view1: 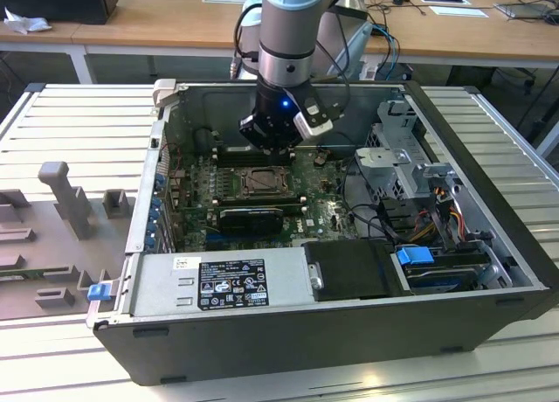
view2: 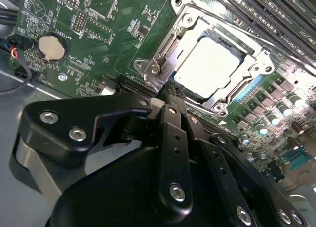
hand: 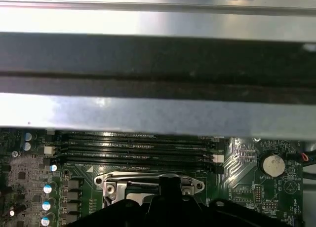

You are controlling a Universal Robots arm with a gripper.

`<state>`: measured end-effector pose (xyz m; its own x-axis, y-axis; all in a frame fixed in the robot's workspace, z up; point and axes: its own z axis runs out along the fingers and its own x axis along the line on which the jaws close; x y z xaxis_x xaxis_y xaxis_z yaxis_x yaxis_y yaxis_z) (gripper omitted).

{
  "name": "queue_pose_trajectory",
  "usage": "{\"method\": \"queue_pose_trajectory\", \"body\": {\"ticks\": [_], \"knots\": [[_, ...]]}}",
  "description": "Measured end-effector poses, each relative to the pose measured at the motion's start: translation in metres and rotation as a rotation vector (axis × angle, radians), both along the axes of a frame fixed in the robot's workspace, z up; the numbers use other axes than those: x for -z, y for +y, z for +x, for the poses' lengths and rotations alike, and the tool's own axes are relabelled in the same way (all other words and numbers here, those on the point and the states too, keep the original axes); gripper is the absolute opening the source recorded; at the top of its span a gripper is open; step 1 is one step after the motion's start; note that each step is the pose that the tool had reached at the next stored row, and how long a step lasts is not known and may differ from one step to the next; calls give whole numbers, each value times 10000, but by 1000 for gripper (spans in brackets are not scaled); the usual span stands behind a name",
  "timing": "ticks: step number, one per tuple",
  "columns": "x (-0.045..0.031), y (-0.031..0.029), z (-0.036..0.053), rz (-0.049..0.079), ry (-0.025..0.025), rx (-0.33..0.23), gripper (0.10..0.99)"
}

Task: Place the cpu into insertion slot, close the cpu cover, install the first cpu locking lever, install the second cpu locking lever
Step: 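Install the second cpu locking lever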

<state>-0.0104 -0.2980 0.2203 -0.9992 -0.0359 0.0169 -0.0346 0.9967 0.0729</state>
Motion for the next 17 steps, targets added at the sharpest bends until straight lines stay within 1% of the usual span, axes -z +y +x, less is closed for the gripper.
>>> {"method": "queue_pose_trajectory", "body": {"ticks": [4,7,9,11,12,13,14,15,17], "knots": [[-5,-49,-1,-2,1,1,106],[-110,-49,-1,-1,1,1,106],[-211,-49,-1,0,0,0,106],[-266,-49,-1,-1,1,0,106],[-283,-51,-2,0,0,1,106],[-283,-62,-6,1,-7,2,106],[-283,-106,-19,-1,-26,-1,106],[-282,-172,-38,0,-50,0,106],[-281,-231,-48,-1,-61,-1,106]]}}
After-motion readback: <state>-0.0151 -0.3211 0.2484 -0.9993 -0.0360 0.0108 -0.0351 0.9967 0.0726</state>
